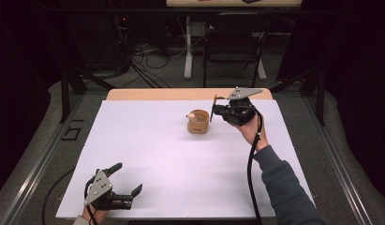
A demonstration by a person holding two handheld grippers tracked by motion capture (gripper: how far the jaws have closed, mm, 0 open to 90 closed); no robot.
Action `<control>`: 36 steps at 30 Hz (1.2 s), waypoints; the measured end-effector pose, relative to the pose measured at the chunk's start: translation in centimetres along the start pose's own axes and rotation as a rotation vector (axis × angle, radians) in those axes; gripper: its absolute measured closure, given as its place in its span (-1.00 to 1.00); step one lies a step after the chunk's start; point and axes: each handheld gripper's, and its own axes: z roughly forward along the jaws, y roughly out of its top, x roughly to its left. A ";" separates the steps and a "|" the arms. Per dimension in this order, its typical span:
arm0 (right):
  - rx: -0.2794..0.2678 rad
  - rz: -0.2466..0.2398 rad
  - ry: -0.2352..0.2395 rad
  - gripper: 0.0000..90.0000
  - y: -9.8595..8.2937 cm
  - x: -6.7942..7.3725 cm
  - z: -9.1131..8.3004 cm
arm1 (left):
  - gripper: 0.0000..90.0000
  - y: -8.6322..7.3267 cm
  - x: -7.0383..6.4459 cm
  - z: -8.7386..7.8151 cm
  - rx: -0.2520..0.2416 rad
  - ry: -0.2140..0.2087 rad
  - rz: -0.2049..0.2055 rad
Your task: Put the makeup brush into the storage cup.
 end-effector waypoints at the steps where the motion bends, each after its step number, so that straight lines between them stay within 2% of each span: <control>1: -0.001 0.000 -0.005 0.85 0.1 0.0 0.0 | -1.00 0.0 0.0 0.0 0.000 0.000 0.000; 12: -0.006 0.000 -0.028 0.85 0.7 -0.3 0.7 | -1.00 0.0 0.0 0.0 0.001 0.001 0.001; 36: 0.011 0.017 -0.039 0.85 1.3 -0.3 3.6 | -1.00 0.0 0.0 0.0 0.000 0.000 0.001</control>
